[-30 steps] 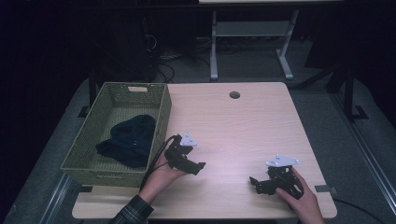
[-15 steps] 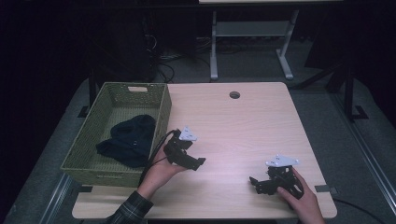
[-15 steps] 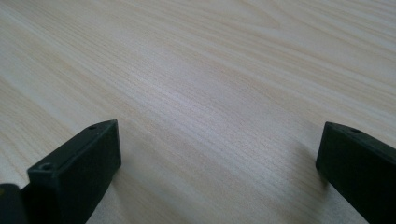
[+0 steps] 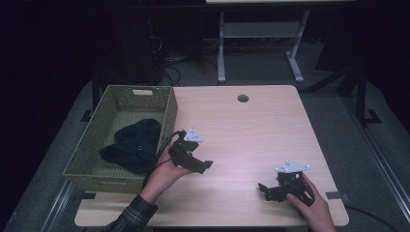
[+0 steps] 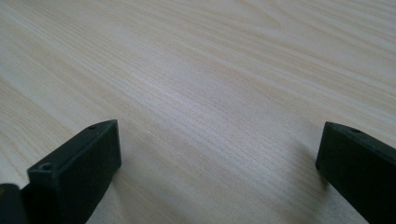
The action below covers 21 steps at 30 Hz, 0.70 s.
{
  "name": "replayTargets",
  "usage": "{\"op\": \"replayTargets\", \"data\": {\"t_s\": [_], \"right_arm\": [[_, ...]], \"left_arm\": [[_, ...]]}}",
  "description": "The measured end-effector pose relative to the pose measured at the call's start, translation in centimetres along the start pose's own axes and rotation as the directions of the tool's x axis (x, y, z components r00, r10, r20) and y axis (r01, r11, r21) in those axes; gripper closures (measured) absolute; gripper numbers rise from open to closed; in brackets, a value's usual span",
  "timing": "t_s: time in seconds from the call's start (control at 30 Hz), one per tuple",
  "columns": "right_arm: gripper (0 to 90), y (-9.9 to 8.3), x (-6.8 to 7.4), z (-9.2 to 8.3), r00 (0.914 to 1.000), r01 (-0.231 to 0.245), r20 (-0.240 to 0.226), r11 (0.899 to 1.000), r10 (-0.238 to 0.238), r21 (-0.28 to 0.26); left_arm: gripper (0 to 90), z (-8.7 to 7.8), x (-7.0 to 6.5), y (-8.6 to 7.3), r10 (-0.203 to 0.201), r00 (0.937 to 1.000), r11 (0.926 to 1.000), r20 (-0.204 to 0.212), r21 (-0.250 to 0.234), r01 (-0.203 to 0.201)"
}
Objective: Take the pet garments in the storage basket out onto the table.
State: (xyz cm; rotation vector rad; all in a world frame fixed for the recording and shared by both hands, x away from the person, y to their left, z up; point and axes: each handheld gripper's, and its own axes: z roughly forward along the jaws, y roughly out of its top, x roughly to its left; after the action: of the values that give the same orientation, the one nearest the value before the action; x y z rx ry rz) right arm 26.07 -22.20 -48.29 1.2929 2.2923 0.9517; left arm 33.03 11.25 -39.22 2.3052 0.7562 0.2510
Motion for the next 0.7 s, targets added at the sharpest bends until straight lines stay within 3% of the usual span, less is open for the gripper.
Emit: {"op": "replayTargets", "data": {"t_s": [0.33, 0.7], "right_arm": [[0.0, 0.0, 0.0, 0.0, 1.0, -0.001, 0.0, 1.0, 0.001, 0.0], [0.0, 0.0, 0.0, 0.0, 1.0, 0.0, 0.0, 1.0, 0.0, 0.0]], "left_arm": [[13.6, -1.1, 0.7, 0.8, -0.007, 1.0, 0.9998, 0.006, -0.018, 0.007], [13.5, -3.4, 2.1, 1.6, -0.02, 0.9998, 0.9976, 0.008, -0.067, 0.021]]}}
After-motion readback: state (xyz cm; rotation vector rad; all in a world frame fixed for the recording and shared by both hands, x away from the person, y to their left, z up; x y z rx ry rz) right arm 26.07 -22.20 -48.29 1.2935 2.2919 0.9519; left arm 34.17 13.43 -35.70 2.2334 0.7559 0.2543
